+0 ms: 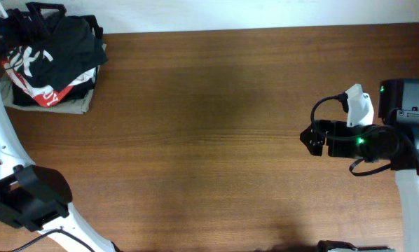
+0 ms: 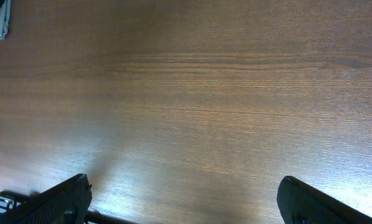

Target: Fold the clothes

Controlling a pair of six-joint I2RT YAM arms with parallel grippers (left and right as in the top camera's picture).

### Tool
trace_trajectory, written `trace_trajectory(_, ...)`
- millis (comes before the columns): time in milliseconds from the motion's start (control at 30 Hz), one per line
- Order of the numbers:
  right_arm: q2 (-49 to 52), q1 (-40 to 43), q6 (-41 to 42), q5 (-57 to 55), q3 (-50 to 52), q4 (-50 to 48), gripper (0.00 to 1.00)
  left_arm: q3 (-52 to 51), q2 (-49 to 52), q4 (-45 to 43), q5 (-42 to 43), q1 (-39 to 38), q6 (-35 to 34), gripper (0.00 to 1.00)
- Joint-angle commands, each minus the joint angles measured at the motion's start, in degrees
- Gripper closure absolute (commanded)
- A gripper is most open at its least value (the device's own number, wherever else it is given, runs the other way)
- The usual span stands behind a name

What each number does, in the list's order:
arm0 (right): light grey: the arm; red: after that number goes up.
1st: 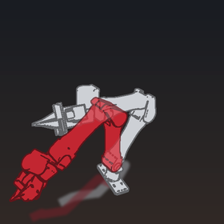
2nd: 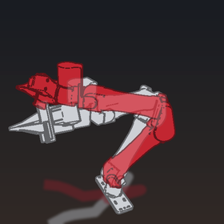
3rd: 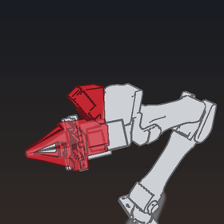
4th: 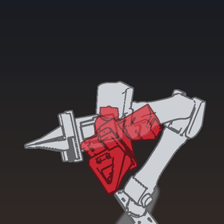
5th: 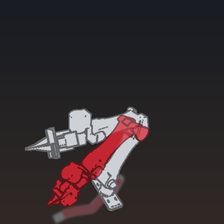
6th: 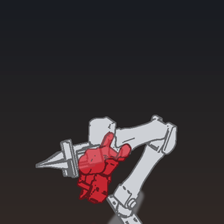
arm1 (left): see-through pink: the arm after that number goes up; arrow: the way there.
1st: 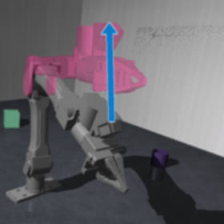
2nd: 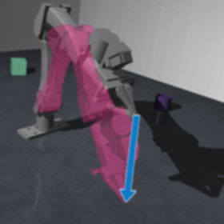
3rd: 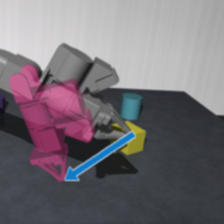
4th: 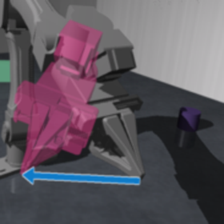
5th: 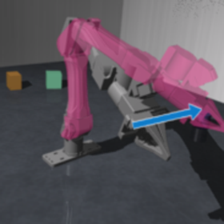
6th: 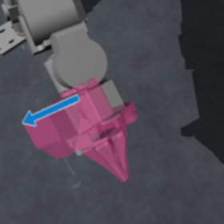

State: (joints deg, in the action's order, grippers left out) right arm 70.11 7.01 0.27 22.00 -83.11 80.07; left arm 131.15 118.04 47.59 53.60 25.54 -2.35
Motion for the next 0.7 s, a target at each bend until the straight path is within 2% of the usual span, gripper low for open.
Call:
trace_trajectory(0, -0.6, -0.3, 0.6, 0.3, 0.3, -1.7, 0.01, 0.2, -1.0, 0.1, 1.0, 0.4, 0.7, 0.01)
trace_trajectory(167, -7.6, -0.3, 0.6, 0.5, 10.8, -15.2, 0.01, 0.2, -1.0, 0.1, 1.0, 0.4, 0.7, 0.01)
trace_trajectory(467, -33.2, -0.3, 0.6, 11.5, 49.6, -50.1, 0.01, 0.2, -1.0, 0.1, 1.0, 0.4, 0.7, 0.01)
trace_trajectory(667, -48.1, -2.6, 0.6, 13.0, 66.3, -63.0, 0.01, 0.2, -1.0, 0.1, 1.0, 0.4, 0.7, 0.01)
